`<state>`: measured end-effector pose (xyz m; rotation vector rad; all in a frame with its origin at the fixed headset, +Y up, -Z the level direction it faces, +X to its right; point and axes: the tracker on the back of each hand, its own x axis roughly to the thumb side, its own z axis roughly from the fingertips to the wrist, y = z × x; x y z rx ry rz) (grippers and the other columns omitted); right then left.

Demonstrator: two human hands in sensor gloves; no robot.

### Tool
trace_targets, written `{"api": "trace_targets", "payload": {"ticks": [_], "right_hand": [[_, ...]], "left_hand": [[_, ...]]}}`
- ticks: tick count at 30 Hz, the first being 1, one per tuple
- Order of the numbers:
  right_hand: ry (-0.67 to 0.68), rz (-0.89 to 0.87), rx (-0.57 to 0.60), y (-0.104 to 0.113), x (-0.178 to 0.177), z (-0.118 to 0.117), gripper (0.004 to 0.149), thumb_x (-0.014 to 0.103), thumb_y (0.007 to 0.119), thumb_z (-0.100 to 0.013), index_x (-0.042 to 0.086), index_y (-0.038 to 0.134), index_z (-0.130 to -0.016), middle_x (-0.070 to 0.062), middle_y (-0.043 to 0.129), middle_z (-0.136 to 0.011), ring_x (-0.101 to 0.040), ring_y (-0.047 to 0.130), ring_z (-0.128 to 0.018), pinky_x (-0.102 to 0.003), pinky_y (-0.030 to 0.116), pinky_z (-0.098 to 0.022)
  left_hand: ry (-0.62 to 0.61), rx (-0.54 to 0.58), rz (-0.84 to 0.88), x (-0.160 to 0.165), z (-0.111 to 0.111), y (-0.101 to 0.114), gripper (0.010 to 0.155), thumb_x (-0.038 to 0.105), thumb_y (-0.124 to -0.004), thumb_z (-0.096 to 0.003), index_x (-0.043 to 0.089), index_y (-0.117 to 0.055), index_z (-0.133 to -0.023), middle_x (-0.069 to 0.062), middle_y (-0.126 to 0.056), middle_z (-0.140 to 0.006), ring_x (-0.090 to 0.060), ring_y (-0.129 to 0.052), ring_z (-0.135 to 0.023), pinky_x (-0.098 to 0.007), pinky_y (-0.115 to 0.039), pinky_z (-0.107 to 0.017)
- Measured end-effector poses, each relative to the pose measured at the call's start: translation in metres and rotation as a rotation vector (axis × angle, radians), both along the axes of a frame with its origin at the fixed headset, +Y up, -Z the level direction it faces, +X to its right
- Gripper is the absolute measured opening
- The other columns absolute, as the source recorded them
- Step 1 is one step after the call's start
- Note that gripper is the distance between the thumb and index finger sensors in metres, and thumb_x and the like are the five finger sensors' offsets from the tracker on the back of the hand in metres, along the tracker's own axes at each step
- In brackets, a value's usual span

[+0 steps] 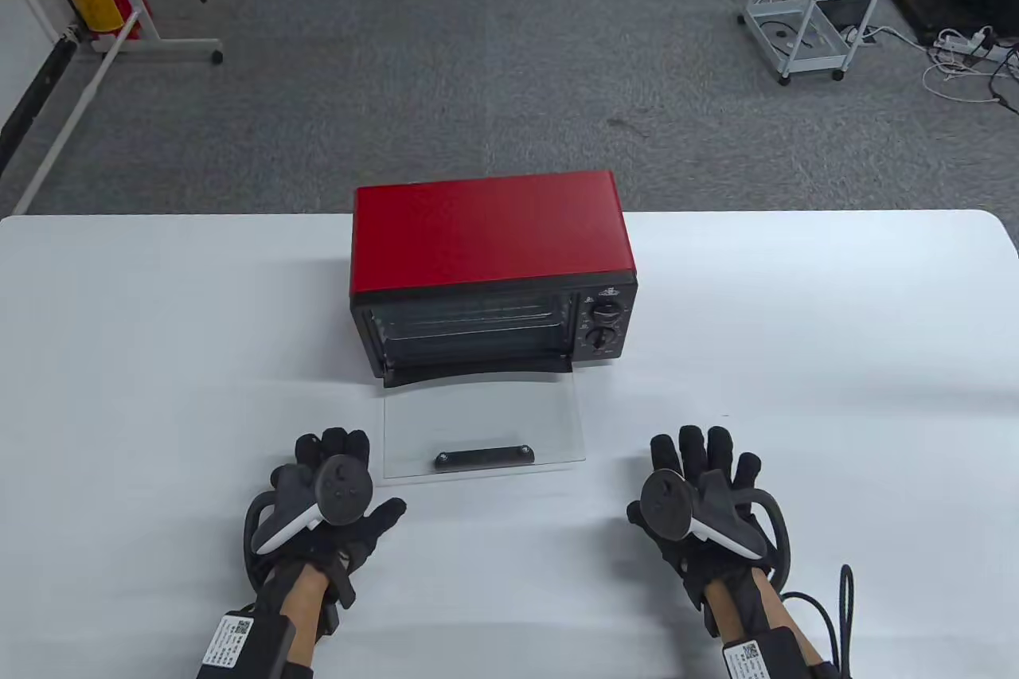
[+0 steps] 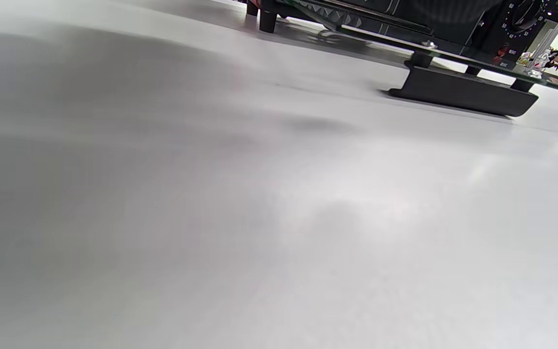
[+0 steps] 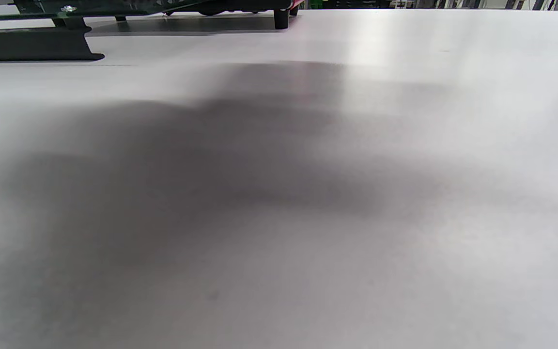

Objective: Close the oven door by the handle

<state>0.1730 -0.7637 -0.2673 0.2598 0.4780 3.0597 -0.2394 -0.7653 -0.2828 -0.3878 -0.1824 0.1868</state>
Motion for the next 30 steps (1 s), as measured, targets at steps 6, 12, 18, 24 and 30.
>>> {"api": "trace_targets", "payload": {"ticks": [6, 12, 18, 24, 30], "right_hand": [[0.005, -0.004, -0.009, 0.000, 0.000, 0.000, 0.087, 0.054, 0.048, -0.052, 0.004, 0.004, -0.108, -0.038, -0.001, -0.110, -0.070, -0.002, -0.095, -0.085, 0.010, -0.059], [-0.001, -0.005, -0.010, 0.000, 0.000, 0.000, 0.087, 0.054, 0.049, -0.052, 0.004, 0.005, -0.109, -0.038, -0.001, -0.110, -0.070, -0.001, -0.095, -0.085, 0.010, -0.059], [0.000, -0.005, -0.027, -0.001, -0.001, 0.000, 0.087, 0.054, 0.049, -0.052, 0.003, 0.005, -0.109, -0.038, 0.000, -0.111, -0.070, -0.002, -0.095, -0.085, 0.010, -0.059], [-0.003, -0.004, -0.041, -0.003, -0.001, -0.004, 0.087, 0.054, 0.049, -0.052, 0.004, 0.005, -0.109, -0.038, 0.000, -0.111, -0.070, -0.002, -0.095, -0.085, 0.010, -0.059], [0.001, -0.005, -0.045, -0.002, -0.001, -0.004, 0.087, 0.054, 0.049, -0.052, 0.004, 0.006, -0.109, -0.038, 0.000, -0.111, -0.069, -0.002, -0.095, -0.085, 0.010, -0.059]], "left_hand": [[-0.003, -0.010, -0.013, 0.002, 0.000, -0.002, 0.097, 0.061, -0.052, -0.0536, 0.006, 0.005, -0.109, -0.024, 0.010, -0.109, -0.056, 0.008, -0.096, -0.080, -0.011, -0.060], [-0.020, -0.033, -0.037, 0.005, -0.001, -0.005, 0.097, 0.061, -0.052, -0.0537, 0.006, 0.006, -0.109, -0.024, 0.010, -0.109, -0.056, 0.008, -0.096, -0.080, -0.011, -0.060], [-0.039, -0.086, -0.039, 0.007, -0.002, -0.010, 0.097, 0.061, -0.052, -0.0540, 0.006, 0.006, -0.108, -0.025, 0.011, -0.108, -0.056, 0.010, -0.095, -0.080, -0.010, -0.059], [-0.048, -0.155, -0.101, 0.013, -0.007, -0.021, 0.097, 0.061, -0.051, -0.0541, 0.005, 0.006, -0.108, -0.025, 0.012, -0.107, -0.056, 0.010, -0.094, -0.080, -0.009, -0.059], [-0.058, -0.187, -0.141, 0.017, -0.007, -0.026, 0.096, 0.061, -0.051, -0.0540, 0.004, 0.005, -0.109, -0.025, 0.011, -0.107, -0.056, 0.010, -0.094, -0.080, -0.009, -0.059]]}}
